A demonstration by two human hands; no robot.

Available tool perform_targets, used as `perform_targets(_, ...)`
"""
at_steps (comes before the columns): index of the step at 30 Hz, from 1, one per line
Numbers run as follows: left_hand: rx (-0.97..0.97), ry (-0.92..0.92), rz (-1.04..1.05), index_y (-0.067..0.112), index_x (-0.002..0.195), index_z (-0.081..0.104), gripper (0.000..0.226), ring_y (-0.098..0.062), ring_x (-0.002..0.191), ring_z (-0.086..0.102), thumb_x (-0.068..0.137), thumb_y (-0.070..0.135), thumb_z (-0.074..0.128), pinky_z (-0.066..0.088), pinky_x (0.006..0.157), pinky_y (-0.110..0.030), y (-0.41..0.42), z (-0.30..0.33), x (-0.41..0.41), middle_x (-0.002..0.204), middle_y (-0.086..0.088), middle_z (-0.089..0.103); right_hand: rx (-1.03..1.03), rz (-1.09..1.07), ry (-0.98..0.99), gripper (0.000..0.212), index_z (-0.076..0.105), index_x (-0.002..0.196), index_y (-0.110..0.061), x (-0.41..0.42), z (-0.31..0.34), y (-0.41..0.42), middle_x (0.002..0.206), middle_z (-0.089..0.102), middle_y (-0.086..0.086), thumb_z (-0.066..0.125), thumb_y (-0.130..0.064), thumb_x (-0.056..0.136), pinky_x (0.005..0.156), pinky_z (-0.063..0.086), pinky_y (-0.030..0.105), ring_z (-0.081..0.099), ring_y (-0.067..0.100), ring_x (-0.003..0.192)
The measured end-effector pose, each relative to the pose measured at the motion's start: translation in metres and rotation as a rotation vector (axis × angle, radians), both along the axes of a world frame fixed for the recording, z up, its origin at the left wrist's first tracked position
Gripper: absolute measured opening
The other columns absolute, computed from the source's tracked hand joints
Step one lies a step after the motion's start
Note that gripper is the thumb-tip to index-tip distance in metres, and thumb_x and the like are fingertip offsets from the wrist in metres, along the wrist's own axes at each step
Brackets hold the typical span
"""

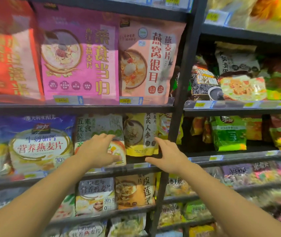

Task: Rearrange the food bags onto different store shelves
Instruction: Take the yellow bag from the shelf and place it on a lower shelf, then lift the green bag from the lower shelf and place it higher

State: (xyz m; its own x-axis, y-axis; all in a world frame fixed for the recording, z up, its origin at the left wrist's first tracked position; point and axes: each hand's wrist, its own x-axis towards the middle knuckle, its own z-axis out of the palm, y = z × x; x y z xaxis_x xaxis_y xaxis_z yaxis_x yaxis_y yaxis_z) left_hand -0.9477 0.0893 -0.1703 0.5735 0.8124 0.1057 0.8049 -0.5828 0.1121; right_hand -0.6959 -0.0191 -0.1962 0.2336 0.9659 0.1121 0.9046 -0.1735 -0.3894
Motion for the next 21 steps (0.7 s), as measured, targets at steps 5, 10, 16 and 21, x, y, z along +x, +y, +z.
perform_targets(5, 0.05, -0.017, 0.03, 0.031, 0.154, 0.034, 0.095, -0.025, 0.135, 0.048, 0.076, 0.081, 0.056, 0.045, 0.106, -0.043, -0.083, 0.009, 0.006, 0.15, 0.0, 0.049, 0.067, 0.029, -0.023, 0.095, 0.021, 0.157, -0.034, 0.01, 0.011, -0.075, 0.155, 0.039, -0.003, 0.059, -0.074, 0.08, 0.105, 0.046, 0.047, 0.038, 0.022, 0.14)
perform_targets(10, 0.059, -0.084, 0.027, 0.029, 0.154, 0.037, 0.097, -0.022, 0.14, 0.045, 0.075, 0.082, 0.057, 0.045, 0.109, -0.044, -0.176, 0.019, 0.027, 0.156, 0.003, 0.045, 0.092, 0.037, -0.033, 0.098, 0.023, 0.157, -0.034, 0.031, 0.028, -0.164, 0.157, 0.039, -0.006, 0.056, -0.078, 0.076, 0.106, 0.046, 0.046, 0.039, 0.021, 0.141)
perform_targets(16, 0.004, -0.117, -0.025, 0.032, 0.155, 0.034, 0.093, -0.019, 0.14, 0.045, 0.078, 0.08, 0.057, 0.046, 0.106, -0.042, -0.263, 0.042, 0.054, 0.157, 0.007, 0.043, 0.047, 0.001, -0.075, 0.095, 0.024, 0.155, -0.039, 0.046, 0.051, -0.253, 0.156, 0.039, -0.006, 0.053, -0.081, 0.075, 0.101, 0.048, 0.045, 0.041, 0.02, 0.139)
perform_targets(21, 0.015, -0.132, -0.09, 0.038, 0.153, 0.036, 0.091, -0.013, 0.135, 0.05, 0.075, 0.081, 0.056, 0.049, 0.102, -0.038, -0.31, 0.059, 0.068, 0.152, 0.014, 0.048, 0.046, -0.062, -0.069, 0.096, 0.027, 0.154, -0.039, 0.045, 0.064, -0.318, 0.154, 0.041, -0.008, 0.053, -0.083, 0.072, 0.1, 0.049, 0.045, 0.047, 0.018, 0.136)
